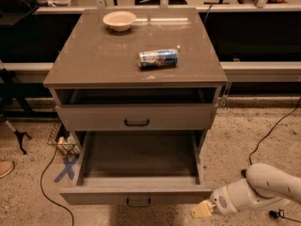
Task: Close middle drawer
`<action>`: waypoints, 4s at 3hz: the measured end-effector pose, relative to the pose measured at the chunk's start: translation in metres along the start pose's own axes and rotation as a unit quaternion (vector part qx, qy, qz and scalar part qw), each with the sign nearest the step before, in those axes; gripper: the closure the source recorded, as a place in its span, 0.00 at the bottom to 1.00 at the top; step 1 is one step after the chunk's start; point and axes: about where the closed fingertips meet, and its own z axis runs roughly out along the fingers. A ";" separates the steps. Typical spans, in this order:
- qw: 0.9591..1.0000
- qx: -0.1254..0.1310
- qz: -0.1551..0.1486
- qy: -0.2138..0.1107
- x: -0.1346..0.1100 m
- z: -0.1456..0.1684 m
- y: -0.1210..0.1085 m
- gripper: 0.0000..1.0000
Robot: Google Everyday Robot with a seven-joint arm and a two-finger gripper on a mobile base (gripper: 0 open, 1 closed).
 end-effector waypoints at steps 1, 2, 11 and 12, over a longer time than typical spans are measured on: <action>0.999 0.023 0.027 0.008 0.014 0.031 -0.029 1.00; 0.998 0.051 0.040 -0.013 -0.001 0.046 -0.051 1.00; 0.969 0.066 -0.041 -0.235 -0.264 0.058 -0.103 1.00; 0.969 0.066 -0.041 -0.235 -0.264 0.058 -0.103 1.00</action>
Offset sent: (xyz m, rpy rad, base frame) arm 0.0465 -0.0013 -0.0931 -0.1453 -0.0340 -0.1810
